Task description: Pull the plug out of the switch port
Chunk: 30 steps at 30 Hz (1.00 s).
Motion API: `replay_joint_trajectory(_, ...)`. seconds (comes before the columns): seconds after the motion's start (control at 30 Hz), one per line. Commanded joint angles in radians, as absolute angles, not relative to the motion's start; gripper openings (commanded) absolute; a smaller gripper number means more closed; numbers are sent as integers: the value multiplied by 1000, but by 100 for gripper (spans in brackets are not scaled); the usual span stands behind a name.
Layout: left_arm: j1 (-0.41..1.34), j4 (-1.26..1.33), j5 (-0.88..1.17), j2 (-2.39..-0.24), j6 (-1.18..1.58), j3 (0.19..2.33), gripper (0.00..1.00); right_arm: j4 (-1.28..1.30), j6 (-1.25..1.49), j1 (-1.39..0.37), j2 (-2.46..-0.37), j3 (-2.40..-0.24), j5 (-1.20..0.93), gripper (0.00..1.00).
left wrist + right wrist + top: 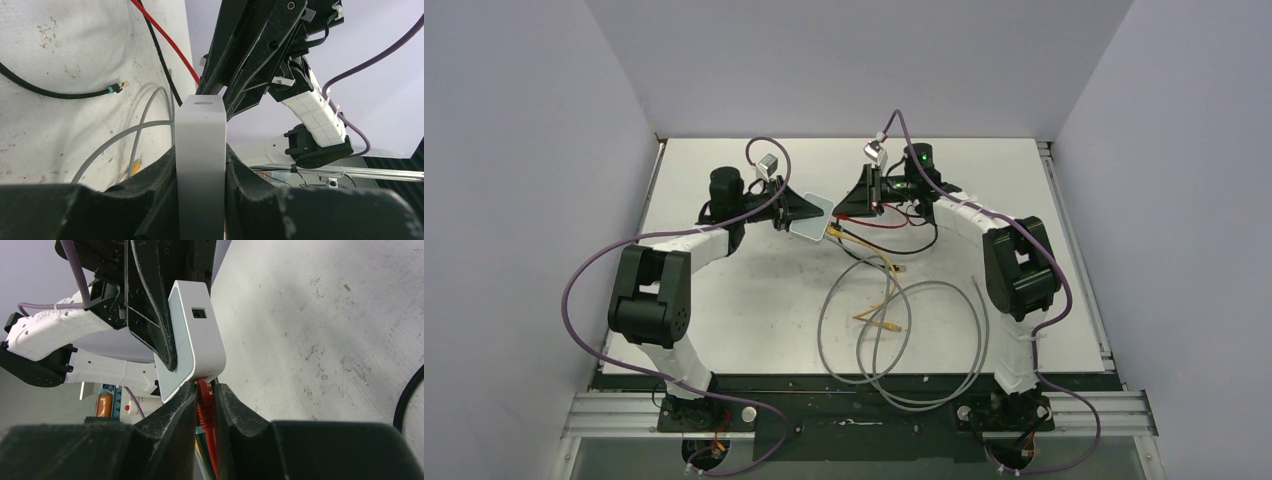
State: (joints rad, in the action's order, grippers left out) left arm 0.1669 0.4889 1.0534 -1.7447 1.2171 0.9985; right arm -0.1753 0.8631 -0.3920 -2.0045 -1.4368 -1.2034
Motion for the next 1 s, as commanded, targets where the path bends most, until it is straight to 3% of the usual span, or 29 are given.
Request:
replay_joint_trajectory(0.0, 116, 588, 1032, -1667, 1229, 1016, 0, -49, 759, -391, -1965, -1450, -1215, 5)
replay_joint_trajectory(0.63, 92, 588, 1030, -1649, 1226, 987, 0, 45, 692, -388, -1956, -1505, -1185, 5)
replay_joint_trajectory(0.97, 95, 584, 1040, -1649, 1220, 965, 0, -32, 766, -345, -1915, -1539, -1119, 5)
